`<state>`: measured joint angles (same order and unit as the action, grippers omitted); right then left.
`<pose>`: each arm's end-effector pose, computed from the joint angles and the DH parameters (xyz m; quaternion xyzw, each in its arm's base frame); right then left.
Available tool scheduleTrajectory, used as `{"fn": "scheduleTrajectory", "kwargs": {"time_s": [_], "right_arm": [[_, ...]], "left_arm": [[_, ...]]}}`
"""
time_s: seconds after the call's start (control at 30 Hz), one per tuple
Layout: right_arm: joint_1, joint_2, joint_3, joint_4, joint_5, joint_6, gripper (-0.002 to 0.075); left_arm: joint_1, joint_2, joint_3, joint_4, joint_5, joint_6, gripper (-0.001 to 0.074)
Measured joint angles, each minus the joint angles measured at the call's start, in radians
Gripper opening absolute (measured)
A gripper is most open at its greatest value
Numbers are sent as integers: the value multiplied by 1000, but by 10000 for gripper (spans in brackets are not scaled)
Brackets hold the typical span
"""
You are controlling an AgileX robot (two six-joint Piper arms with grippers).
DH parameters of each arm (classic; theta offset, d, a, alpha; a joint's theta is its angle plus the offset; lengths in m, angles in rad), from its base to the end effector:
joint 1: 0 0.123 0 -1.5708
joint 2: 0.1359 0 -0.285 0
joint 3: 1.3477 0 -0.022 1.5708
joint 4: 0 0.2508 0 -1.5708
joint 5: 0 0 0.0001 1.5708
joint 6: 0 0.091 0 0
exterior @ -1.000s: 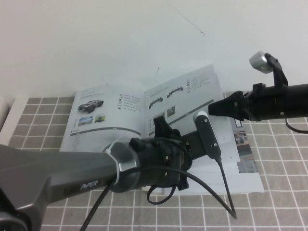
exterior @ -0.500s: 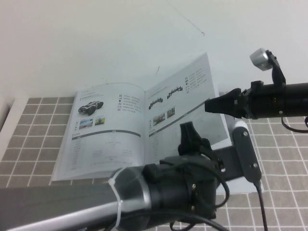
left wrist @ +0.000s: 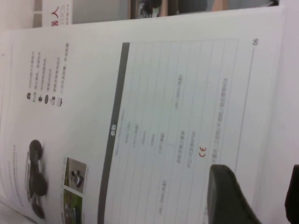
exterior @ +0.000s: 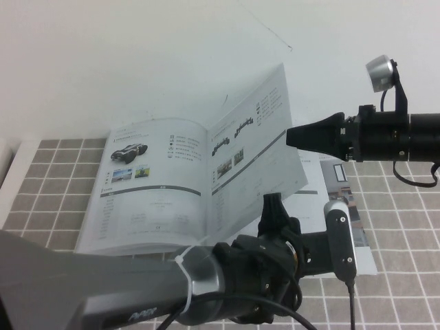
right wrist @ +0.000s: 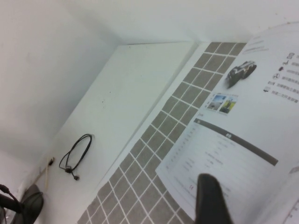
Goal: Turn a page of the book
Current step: Open the closed book
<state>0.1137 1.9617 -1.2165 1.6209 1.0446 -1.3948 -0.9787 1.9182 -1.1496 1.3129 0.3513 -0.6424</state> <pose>0.3822 0.1228 0.2086 -0.1762 0.7781 0.5092 0.3229 0.2498 -0.3169 0.1745 0.6174 0.6698 0.0919 0.4022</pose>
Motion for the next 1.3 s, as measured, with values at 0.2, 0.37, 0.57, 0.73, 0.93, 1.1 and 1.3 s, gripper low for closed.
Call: {"fn": "scheduleTrajectory", "kwargs": {"time_s": [0.2,0.37,0.57,0.73,0.93,1.1,1.3], "right_arm": [[0,0,-26,10,18,0,388],[0,0,-64,10,38,0,388],[-1,0,-122,10,103,-2,388],[-24,-43,-161,-14,115,-22,388],[-80,-217,-179,-106,94,-28,265],[-90,-305,-179,-374,-71,105,50],[-84,-261,-86,-523,-241,232,4]], "left_arm": [[18,4,2,150,64,-197,264],[19,4,2,221,215,-319,264],[20,4,2,231,259,-372,264],[20,4,2,223,320,-378,264],[28,4,2,223,359,-398,264],[32,4,2,223,385,-404,260],[32,4,2,221,401,-407,258]]}}
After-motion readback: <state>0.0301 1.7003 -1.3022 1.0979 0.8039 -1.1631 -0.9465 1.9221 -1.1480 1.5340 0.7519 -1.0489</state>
